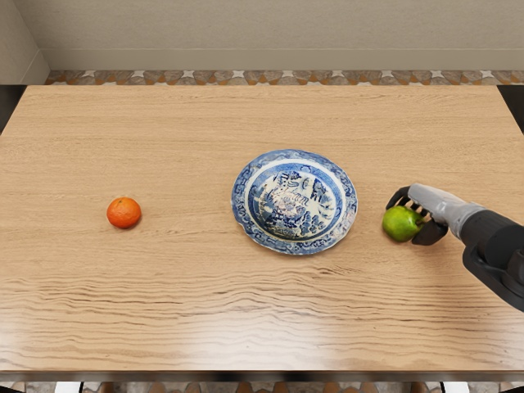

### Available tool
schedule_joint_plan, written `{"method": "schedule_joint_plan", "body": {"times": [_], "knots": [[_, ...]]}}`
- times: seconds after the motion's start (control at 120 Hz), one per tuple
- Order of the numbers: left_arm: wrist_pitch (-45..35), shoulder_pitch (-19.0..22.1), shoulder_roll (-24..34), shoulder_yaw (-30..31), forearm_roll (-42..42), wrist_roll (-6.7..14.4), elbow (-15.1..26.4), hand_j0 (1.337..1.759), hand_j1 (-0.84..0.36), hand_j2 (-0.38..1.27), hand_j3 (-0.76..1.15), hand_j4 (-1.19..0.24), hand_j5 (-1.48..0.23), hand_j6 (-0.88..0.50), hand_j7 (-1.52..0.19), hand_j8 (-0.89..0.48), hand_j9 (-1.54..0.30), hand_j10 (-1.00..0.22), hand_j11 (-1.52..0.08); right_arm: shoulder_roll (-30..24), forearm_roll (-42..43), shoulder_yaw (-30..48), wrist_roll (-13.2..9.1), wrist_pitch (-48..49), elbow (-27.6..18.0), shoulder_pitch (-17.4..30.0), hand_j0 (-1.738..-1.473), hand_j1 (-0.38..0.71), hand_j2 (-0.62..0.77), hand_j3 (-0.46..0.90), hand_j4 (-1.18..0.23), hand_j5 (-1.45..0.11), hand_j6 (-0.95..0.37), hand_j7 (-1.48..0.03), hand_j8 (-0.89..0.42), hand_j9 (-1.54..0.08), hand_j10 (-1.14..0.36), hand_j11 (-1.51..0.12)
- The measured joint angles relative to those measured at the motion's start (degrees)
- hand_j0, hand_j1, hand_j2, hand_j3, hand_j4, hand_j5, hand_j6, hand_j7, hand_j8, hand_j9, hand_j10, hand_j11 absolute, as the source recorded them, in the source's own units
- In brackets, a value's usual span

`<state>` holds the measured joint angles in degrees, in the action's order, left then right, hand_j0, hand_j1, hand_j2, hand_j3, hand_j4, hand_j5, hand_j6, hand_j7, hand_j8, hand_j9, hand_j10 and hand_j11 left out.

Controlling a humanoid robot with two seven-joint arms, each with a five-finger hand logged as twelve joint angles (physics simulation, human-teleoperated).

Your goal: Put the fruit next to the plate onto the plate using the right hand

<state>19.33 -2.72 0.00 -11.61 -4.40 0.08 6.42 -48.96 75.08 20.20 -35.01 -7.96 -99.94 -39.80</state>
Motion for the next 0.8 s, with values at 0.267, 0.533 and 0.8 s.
{"method": "schedule_joint_plan", "body": {"times": [0.267,0.533,0.8], "knots": [[0.00,0.00,0.00,-0.02,0.00,0.00,0.00,1.658,0.32,0.00,0.00,-0.02,-0.03,-0.02,-0.03,-0.02,-0.03,-0.02,-0.03,0.01,-0.01,0.03,-0.05,0.19,-0.04,0.14,-1.652,0.25,-0.09,0.00,-0.34,-0.74,-0.28,-0.71,-0.37,-0.74,-0.53,-0.74],[0.00,0.00,0.00,-0.01,0.00,0.00,0.00,1.658,0.32,0.00,0.00,-0.02,-0.03,-0.02,-0.03,-0.02,-0.03,-0.02,-0.03,0.04,-0.30,0.16,-0.09,0.53,0.07,0.11,-1.645,0.32,0.04,0.00,-0.20,-0.96,-0.16,-0.87,-0.26,-0.94,-0.62,-0.94],[0.00,0.00,0.00,-0.01,-0.01,0.00,0.00,1.658,0.32,0.00,0.00,-0.02,-0.03,-0.02,-0.03,-0.02,-0.03,-0.02,-0.03,0.00,-0.48,0.63,-0.07,0.77,0.01,0.07,-1.639,0.38,0.10,0.00,-0.09,-1.07,-0.09,-0.96,-0.18,-1.04,-0.67,-1.05]]}}
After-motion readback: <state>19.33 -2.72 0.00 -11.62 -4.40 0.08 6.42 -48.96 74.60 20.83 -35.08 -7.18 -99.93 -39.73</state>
